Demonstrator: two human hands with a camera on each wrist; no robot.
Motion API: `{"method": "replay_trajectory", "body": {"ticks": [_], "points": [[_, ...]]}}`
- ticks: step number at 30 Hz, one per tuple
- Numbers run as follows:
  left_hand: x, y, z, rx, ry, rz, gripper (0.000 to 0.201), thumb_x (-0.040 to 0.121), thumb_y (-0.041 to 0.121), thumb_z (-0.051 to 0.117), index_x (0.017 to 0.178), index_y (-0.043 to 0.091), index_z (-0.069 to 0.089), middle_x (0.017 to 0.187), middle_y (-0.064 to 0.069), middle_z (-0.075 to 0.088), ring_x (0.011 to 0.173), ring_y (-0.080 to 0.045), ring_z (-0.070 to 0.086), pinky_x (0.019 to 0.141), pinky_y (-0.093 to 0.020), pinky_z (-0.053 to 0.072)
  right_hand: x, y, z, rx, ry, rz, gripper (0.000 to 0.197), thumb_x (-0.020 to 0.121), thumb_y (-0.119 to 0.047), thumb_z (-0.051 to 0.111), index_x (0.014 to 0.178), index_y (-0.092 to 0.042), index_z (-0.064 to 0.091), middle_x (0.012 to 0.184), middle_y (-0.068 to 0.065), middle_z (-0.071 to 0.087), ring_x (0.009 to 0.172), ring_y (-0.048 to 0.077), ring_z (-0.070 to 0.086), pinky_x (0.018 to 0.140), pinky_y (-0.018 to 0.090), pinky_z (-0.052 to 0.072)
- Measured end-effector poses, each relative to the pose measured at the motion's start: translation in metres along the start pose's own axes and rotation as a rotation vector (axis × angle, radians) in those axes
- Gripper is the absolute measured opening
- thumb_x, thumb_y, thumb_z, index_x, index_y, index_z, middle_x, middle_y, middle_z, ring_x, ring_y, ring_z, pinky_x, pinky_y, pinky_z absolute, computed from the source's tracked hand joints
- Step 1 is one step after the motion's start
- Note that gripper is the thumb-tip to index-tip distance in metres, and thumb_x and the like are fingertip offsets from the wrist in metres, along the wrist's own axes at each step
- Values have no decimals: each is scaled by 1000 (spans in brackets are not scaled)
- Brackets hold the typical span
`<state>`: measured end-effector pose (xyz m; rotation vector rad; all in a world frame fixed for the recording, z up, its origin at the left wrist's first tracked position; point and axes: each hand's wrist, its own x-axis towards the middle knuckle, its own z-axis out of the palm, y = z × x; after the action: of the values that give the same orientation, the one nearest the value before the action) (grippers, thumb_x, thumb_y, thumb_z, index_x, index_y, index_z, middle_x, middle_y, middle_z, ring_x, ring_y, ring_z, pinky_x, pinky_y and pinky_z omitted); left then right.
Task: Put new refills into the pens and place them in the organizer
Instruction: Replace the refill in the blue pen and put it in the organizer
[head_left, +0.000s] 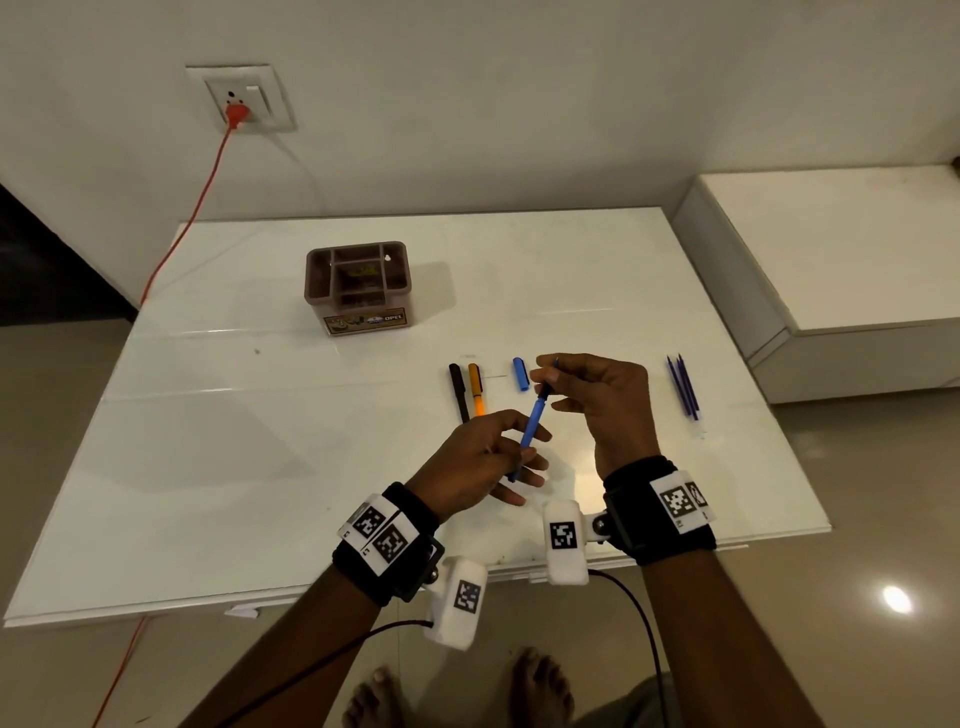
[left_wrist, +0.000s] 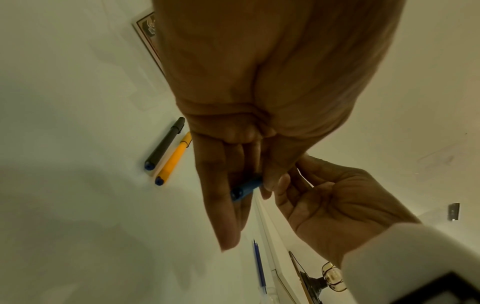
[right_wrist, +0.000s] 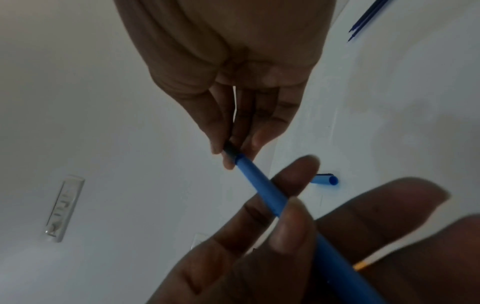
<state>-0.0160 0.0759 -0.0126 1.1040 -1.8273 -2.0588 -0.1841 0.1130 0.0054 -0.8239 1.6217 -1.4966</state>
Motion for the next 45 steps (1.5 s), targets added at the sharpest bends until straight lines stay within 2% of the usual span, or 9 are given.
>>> {"method": "replay_trajectory", "body": {"ticks": [6,12,17,22,24,30,33,38,45], "points": [[-2,3,0,-13,-17,45,27,103,14,56,130,18,57,115,-14,76,98,-32,76,80,-46,64,1,-3,0,51,-136,26,23,100,-12,60,116,-3,74,104,12,79,94,24,76,77,28,61],[-1,0,1,5,-6,60,18,103,11,55,119,17,61,111,-17,76,99,-36,75,86,-47,63,1,1,2,64,44,-10,22,80,-4,83,97,7,75,74,2,77,66,9,73,60,20,57],[2,-1,1,51,17,62,16,104,8,51,114,15,61,111,-17,76,99,-32,76,91,-39,60,1,-1,-2,93,9,-19,19,84,-2,78,102,2,73,90,12,80,79,22,78,66,24,59],[1,-1,2,69,27,24,17,104,7,50,118,11,61,112,-17,76,101,-29,75,90,-40,61,1,-5,-5,93,-149,-28,23,98,0,57,116,0,71,107,12,79,96,28,77,80,31,62],[2,-1,3,67,29,15,18,104,8,50,119,10,60,113,-16,76,102,-29,75,88,-42,62,2,-5,-3,86,-157,5,25,97,-2,59,120,-2,71,109,11,79,97,26,77,80,32,62],[1,4,4,16,70,7,27,107,27,46,116,6,60,108,-17,77,99,-32,75,94,-47,59,-1,-1,1,24,-29,-21,8,85,-8,79,93,-9,78,89,11,80,79,20,77,64,27,60],[-1,9,8,-37,74,44,42,105,45,43,117,7,57,97,-20,77,77,-34,75,85,-47,61,-1,-1,1,47,-39,-16,16,89,-7,75,103,-3,79,91,16,79,83,25,78,70,32,62],[0,6,7,-70,103,151,26,108,37,41,125,25,56,83,-13,71,51,-21,64,54,-35,61,0,-2,1,38,-47,5,18,94,-9,69,109,-3,77,96,12,80,88,21,78,75,32,60],[0,5,4,-79,109,165,23,108,33,45,119,22,62,81,-10,70,56,-23,65,47,-26,53,1,-4,-6,37,-20,-2,18,93,-10,70,109,-3,76,94,15,79,82,21,77,68,28,58]]}}
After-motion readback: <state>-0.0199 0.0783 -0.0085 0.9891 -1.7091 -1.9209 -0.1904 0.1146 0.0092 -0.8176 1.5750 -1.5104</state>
